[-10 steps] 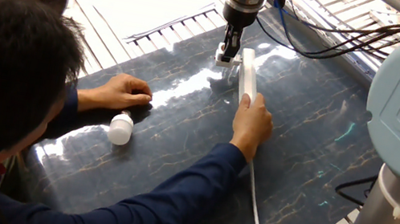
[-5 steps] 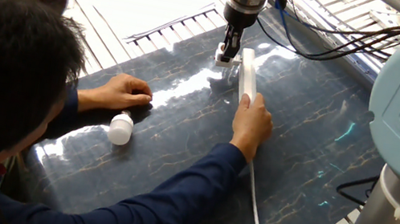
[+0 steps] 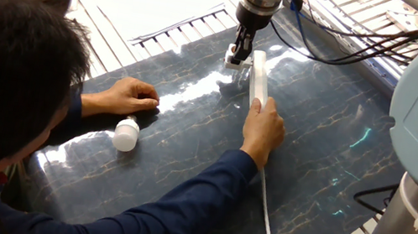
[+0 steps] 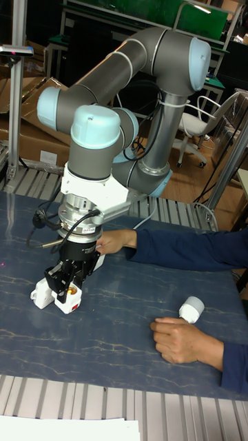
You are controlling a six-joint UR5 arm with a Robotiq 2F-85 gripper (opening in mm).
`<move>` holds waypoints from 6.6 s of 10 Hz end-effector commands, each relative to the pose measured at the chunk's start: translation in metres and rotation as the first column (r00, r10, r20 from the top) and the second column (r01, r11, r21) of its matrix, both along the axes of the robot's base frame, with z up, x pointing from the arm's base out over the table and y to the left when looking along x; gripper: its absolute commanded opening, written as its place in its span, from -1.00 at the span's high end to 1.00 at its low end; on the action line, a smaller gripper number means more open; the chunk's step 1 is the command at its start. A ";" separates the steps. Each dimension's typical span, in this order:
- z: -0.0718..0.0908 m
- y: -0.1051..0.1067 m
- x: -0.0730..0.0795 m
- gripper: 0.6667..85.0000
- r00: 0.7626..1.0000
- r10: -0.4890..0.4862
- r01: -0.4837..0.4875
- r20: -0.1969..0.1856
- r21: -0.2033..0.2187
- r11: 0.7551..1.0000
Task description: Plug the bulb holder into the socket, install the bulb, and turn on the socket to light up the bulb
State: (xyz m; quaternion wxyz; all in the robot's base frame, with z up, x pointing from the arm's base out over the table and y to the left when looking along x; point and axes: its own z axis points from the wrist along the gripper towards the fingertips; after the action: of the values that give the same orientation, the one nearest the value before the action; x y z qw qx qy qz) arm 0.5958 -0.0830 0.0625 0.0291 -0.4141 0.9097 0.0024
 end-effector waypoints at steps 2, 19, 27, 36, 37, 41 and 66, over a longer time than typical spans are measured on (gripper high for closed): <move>0.001 0.002 -0.004 0.99 1.000 -0.010 0.010 -0.003 0.020 1.000; 0.006 0.011 0.005 -0.25 0.994 0.083 -0.083 -0.065 -0.004 0.997; 0.010 0.017 0.017 -0.35 0.995 0.085 -0.086 -0.042 -0.006 0.996; 0.036 0.059 0.053 0.49 0.982 -0.179 0.178 -0.059 -0.022 0.984; 0.039 0.061 0.057 0.51 0.982 -0.180 0.178 -0.055 -0.035 0.983; 0.048 0.083 0.068 0.99 0.951 -0.307 0.306 -0.047 -0.021 0.952; 0.021 0.109 0.107 -0.34 0.941 -0.337 0.328 0.038 0.148 0.933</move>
State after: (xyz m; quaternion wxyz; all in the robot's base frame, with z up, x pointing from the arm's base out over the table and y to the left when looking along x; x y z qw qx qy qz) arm 0.7009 0.0259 0.0836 0.0753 -0.2376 0.9676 0.0402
